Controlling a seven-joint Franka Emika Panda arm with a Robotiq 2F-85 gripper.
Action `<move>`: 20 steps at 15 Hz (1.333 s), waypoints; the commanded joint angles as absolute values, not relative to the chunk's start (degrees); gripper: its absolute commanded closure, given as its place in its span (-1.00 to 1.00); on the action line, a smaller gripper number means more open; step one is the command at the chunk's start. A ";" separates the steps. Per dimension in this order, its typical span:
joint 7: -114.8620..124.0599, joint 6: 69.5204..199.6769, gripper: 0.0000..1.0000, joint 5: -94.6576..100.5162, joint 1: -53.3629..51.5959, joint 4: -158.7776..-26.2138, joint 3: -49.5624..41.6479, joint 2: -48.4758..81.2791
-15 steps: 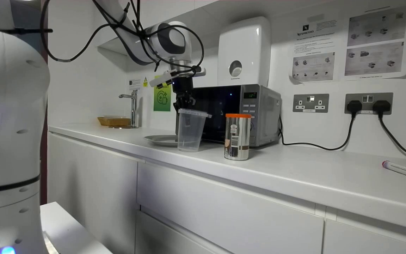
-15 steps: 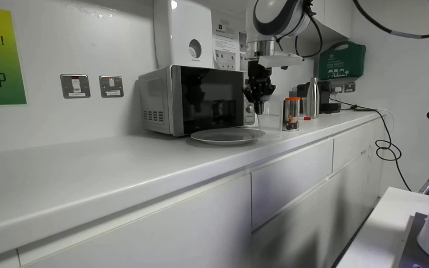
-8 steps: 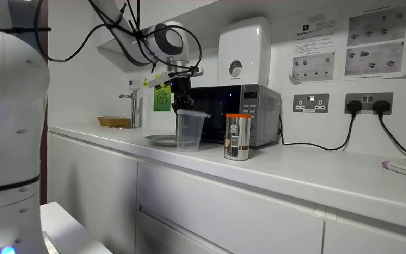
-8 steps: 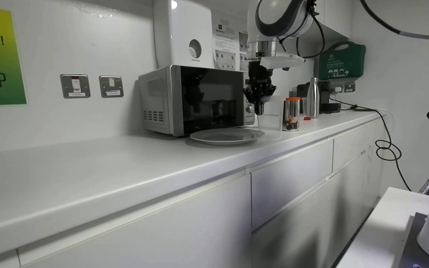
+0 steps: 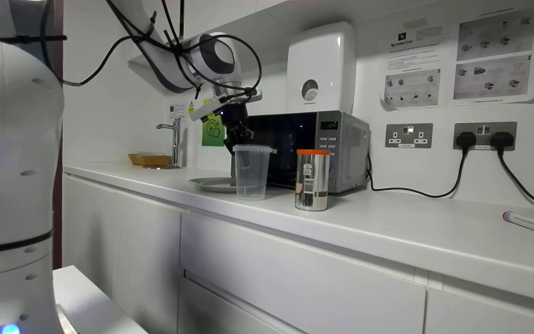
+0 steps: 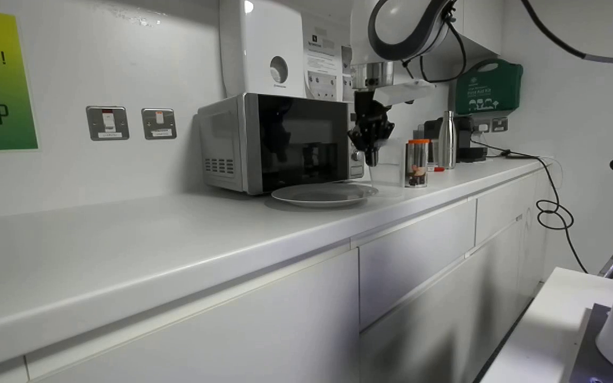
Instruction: Remove the cup on top of the microwave and place it on the counter
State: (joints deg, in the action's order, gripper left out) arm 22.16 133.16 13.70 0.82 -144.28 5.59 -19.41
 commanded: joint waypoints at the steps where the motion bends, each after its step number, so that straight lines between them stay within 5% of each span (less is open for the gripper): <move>1: 24.14 134.88 0.40 15.49 2.22 -146.39 6.80 -21.54; 3: 24.10 134.74 0.31 15.47 2.24 -146.35 6.76 -21.52; 12: 22.47 131.21 -0.99 16.25 3.17 -141.19 6.29 -22.56; 16: 21.46 126.06 -1.00 15.25 4.01 -131.96 6.07 -22.45; 20: 20.86 105.16 -1.00 13.56 3.55 -122.03 6.31 -18.90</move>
